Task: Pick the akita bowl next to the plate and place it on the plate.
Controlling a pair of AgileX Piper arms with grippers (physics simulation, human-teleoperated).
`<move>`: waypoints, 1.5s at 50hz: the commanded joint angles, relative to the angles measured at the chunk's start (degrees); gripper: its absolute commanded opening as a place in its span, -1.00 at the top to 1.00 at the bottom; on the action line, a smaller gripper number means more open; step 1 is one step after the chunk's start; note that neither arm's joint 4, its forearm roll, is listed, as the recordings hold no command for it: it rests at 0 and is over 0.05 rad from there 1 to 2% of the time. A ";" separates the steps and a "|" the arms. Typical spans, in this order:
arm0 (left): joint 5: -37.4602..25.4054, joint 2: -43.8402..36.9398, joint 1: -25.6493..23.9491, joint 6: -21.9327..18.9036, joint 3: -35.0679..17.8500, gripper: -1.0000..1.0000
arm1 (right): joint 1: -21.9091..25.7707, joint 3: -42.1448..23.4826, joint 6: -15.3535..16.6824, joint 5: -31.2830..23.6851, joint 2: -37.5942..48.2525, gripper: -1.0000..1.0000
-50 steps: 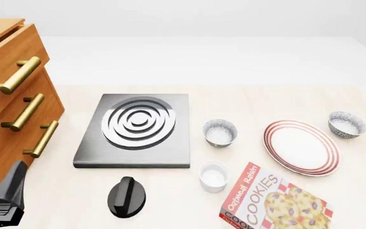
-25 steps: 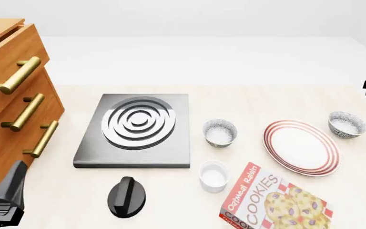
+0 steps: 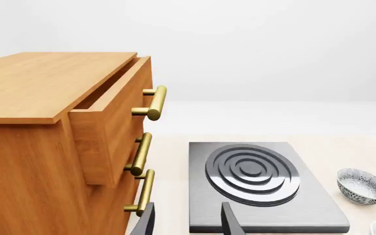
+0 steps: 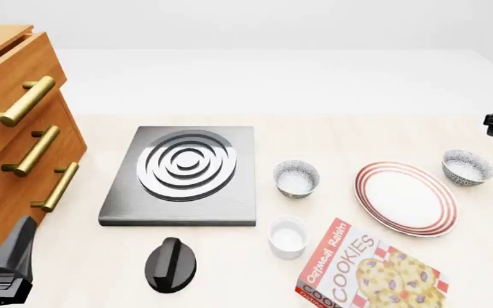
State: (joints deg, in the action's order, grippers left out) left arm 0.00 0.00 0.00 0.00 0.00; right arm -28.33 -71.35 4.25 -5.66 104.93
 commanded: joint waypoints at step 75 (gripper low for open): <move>0.00 0.00 0.00 0.00 0.00 -1.00 | 0.12 -0.17 -3.72 1.72 12.26 -1.00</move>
State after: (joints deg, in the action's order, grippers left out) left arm 0.00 0.00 0.00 0.00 0.00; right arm -28.11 -71.65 1.10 -4.30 116.23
